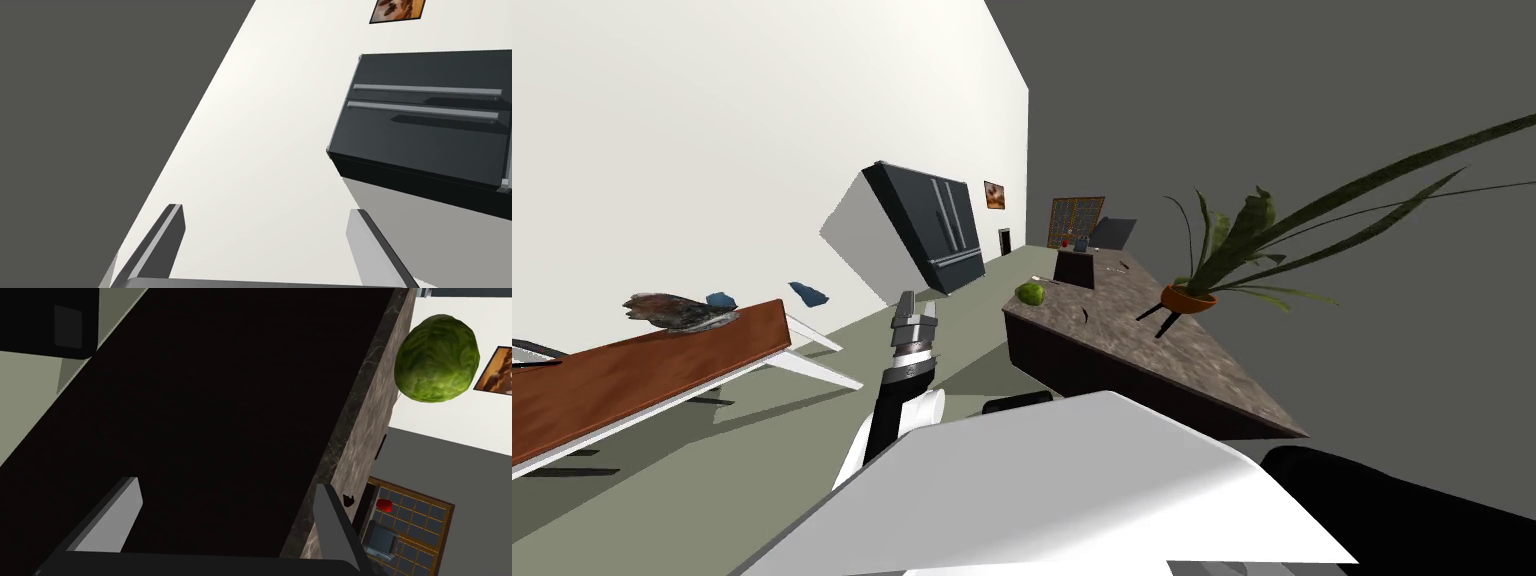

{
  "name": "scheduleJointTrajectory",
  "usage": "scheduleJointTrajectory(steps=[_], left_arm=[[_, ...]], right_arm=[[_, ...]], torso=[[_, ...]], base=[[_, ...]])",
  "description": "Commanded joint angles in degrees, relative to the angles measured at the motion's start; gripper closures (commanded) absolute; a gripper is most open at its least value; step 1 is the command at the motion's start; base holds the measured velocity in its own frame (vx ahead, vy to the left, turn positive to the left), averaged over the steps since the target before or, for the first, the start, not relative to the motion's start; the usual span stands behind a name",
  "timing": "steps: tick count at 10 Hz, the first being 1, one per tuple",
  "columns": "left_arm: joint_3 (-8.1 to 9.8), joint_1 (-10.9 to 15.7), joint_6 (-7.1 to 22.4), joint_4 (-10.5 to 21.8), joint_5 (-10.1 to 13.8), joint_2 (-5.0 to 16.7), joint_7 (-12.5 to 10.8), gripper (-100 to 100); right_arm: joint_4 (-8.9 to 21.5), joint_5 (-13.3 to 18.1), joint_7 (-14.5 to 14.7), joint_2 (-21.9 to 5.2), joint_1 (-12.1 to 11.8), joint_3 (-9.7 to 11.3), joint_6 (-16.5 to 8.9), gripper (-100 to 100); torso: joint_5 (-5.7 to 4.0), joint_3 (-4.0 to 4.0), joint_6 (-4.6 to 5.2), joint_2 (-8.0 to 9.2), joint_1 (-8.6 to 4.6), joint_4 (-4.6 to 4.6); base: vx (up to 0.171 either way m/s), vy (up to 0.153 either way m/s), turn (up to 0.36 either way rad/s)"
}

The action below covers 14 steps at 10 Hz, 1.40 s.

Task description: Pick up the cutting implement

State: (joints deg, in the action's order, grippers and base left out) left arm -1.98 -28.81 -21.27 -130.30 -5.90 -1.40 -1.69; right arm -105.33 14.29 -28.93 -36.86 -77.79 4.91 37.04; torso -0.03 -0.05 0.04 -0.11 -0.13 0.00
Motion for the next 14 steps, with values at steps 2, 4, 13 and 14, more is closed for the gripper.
scheduleJointTrajectory(steps=[2, 4, 13, 14], left_arm=[[-0.01, 0.0, 0.0, 0.0, 0.0, 0.0, 0.0, 0], [-0.01, 0.0, 0.0, 0.0, 0.0, 0.0, 0.0, 0], [0.0, 0.0, 0.0, 0.0, 0.0, 0.0, 0.0, 0], [0.01, 0.0, 0.0, 0.0, 0.0, 0.0, 0.0, 0]], right_arm=[[2.0, 0.1, -1.5, -2.1, -4.1, 0.2, -0.1, -100], [4.3, 0.1, -2.8, -4.2, -6.7, 0.2, -0.1, -100], [17.6, -1.8, -7.3, -15.2, -18.3, 0.7, -1.0, -100], [17.7, -1.8, -7.3, -15.2, -18.3, 0.7, -1.0, -100]], torso=[[0.0, -0.02, -0.07, -0.03, 0.0, -0.01], [-0.01, -0.04, -0.06, -0.07, -0.01, -0.01], [-0.01, -0.17, -0.04, -0.3, -0.05, -0.06], [-0.03, -0.22, -0.03, -0.38, -0.11, -0.08]], base=[[0.01, -0.001, 0.309], [0.018, -0.002, 0.302], [0.051, -0.008, 0.356], [0.071, -0.025, 0.367]])
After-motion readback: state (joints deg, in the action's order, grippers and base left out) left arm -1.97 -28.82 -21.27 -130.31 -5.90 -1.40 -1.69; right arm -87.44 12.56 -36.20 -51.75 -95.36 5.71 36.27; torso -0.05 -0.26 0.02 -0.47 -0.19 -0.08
